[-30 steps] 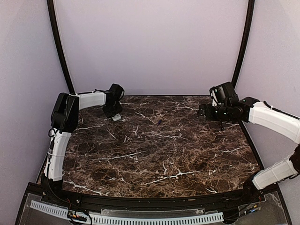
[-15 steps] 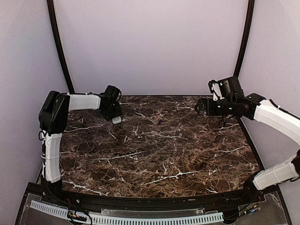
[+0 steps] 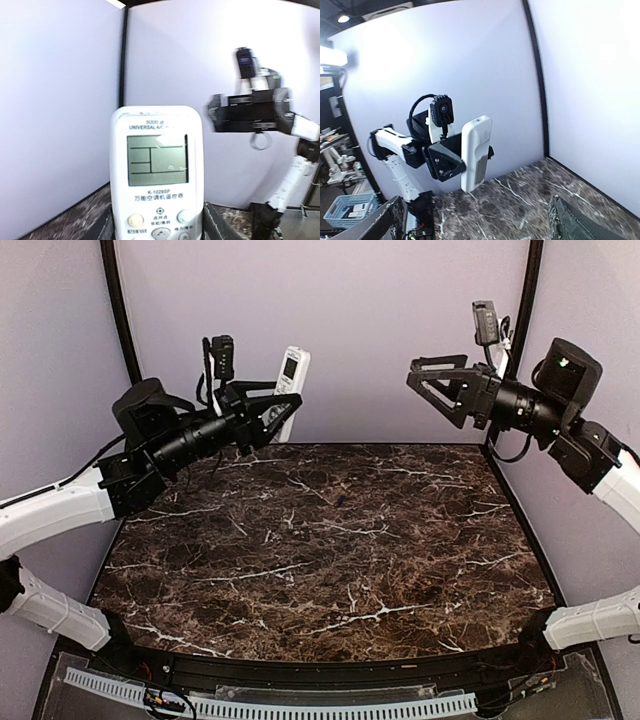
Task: Load the batteries into the remote control
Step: Pass from the left arm to the right
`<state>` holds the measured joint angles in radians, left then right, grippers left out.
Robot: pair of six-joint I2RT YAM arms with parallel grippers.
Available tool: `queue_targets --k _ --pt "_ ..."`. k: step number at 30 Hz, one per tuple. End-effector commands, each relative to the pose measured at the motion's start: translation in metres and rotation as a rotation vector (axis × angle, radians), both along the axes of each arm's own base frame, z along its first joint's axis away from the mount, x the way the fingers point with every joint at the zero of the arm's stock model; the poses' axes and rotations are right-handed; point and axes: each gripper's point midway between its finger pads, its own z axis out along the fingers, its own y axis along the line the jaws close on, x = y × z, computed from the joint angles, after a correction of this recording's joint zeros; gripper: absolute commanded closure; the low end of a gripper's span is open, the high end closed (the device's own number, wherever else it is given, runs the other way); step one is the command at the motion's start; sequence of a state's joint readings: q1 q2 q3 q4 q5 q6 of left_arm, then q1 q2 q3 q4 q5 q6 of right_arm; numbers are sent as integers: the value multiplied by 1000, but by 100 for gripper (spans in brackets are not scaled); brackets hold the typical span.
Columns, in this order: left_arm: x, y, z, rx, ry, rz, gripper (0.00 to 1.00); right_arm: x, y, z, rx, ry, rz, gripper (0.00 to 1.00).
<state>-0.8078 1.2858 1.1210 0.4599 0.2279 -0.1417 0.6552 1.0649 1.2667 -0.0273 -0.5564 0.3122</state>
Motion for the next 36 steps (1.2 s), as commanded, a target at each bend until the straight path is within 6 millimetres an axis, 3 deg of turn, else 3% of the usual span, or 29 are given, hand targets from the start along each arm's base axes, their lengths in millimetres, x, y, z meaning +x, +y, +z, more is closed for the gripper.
queue_targets --k 1,8,18,24,36 --pt "-88 -16 20 0 -258 -322 100 -42 43 30 24 -159 271 3" --pt "-132 -18 31 -28 -311 -456 100 -76 94 27 13 -246 463 2" --pt "-146 -24 32 -36 -312 -512 100 -92 127 17 -1 -268 525 9" --pt "-146 -27 31 -38 -303 -510 100 -98 138 16 2 -271 538 29" --pt "-142 -26 26 -35 -280 -483 100 -104 143 10 5 -277 551 85"
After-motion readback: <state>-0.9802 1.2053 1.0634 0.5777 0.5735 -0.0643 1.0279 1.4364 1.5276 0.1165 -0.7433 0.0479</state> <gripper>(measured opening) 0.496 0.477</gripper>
